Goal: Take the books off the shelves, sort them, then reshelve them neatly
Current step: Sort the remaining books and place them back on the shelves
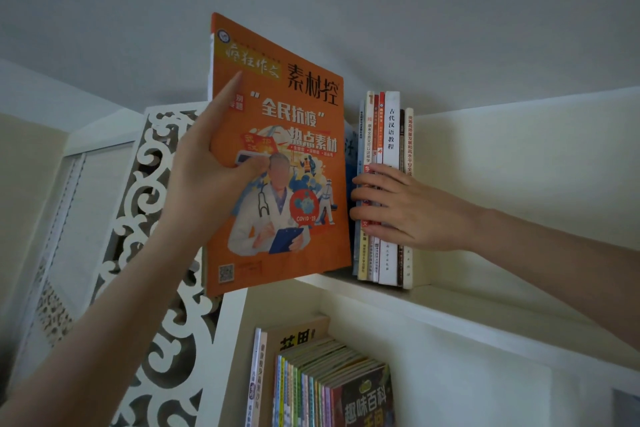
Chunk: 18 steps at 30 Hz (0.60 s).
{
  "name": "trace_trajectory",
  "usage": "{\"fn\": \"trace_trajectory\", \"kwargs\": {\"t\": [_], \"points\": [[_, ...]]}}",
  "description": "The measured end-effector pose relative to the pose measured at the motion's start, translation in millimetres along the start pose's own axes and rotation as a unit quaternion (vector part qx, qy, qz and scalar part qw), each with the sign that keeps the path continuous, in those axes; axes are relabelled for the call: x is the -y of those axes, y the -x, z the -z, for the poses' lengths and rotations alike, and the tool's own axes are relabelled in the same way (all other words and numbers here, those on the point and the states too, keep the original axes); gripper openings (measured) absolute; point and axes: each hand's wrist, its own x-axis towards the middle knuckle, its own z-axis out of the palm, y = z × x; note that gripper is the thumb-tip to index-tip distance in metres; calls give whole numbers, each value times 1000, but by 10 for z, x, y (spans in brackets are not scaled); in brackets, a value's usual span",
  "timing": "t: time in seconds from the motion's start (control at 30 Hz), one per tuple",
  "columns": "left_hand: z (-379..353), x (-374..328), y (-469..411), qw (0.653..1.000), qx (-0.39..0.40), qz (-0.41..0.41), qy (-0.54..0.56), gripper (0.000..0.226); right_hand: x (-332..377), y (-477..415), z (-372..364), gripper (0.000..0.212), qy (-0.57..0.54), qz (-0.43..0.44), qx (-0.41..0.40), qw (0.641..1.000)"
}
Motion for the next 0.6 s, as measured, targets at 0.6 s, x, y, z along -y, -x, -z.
{"fn": "trace_trajectory", "kwargs": {"t": [0.6], "points": [[-429, 222, -5, 995, 11, 56, 76, 75, -5, 62, 7, 57, 7, -17, 3, 1000]]}}
